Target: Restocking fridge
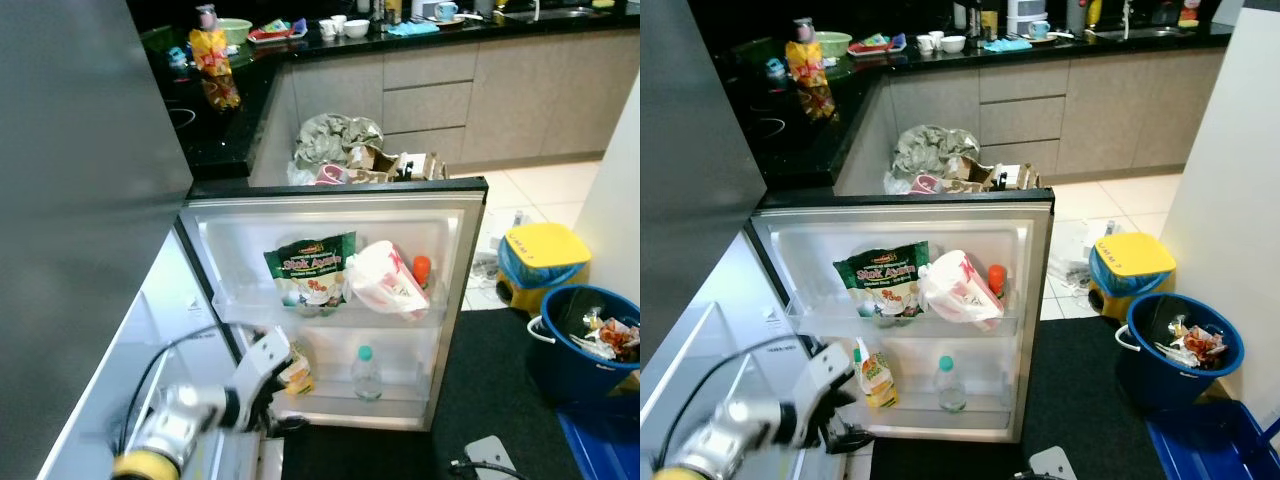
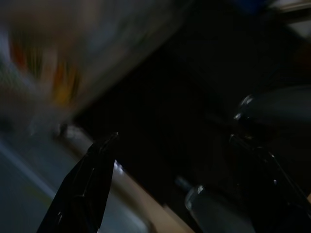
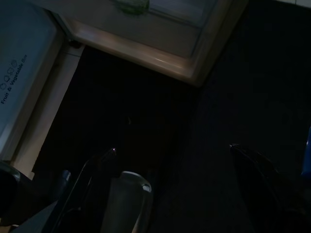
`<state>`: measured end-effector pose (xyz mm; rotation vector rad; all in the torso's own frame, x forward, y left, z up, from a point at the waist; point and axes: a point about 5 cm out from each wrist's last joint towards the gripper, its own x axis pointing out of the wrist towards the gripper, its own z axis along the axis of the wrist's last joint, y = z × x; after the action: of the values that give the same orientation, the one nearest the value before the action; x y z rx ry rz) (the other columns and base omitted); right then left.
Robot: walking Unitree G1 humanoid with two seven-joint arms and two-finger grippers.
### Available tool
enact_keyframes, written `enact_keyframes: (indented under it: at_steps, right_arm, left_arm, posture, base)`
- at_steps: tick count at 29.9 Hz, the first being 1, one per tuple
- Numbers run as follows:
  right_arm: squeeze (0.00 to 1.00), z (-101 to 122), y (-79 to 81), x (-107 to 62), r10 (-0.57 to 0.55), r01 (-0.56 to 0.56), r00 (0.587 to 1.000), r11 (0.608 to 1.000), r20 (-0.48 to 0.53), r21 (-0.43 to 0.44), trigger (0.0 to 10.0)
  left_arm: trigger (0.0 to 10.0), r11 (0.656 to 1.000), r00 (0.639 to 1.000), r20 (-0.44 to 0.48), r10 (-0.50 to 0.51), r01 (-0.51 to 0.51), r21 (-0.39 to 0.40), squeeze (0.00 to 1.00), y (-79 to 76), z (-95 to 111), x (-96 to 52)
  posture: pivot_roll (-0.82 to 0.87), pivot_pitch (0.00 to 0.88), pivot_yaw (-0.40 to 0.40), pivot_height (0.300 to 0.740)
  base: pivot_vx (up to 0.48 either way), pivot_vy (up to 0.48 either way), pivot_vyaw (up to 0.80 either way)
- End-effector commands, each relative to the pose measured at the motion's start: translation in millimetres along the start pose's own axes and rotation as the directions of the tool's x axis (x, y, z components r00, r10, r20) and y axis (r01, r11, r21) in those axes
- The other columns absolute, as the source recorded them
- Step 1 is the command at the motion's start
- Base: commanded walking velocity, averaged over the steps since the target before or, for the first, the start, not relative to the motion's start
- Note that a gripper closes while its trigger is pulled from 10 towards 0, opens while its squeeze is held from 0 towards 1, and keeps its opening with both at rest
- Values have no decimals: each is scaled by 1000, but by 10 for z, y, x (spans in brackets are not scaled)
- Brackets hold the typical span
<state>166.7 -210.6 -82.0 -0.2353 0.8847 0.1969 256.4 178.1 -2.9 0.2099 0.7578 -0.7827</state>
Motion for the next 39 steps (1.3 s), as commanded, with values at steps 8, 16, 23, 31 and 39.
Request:
enact_keyframes:
  at_steps: [8,16,23,31,39]
  right_arm:
    - [0,827,-84,30,94,-58,926,992,366,-109,10000]
    - [0,2018,-219,-305,268,-11,703,930,659,-367,10000]
    - [275,2553,-322,-621,276,88,554,919,786,-385,10000]
    - [1000,2828,-471,-635,260,112,593,911,762,-398,10000]
    - [0,3062,-625,-687,220,77,584,943,781,-323,10000]
  left_arm:
    - [10000,953,961,-155,229,-253,-164,0,-177,-548,123]
    - [10000,913,934,-139,328,-352,-207,0,-178,-498,227]
    - [10000,904,918,-159,363,-388,-181,0,-162,-529,225]
    - [10000,893,912,-110,396,-410,-184,0,-106,-420,235]
    - [10000,877,903,-63,425,-428,-216,0,-70,-397,201]
  posture:
    - [-112,13,64,740]
    - [-115,26,64,740]
    - [-122,29,66,740]
    - [-95,57,46,740]
    - [-74,78,32,740]
  base:
    - [0,0,0]
    - [0,0,0]
    - [0,0,0]
    - [0,0,0]
    - [0,0,0]
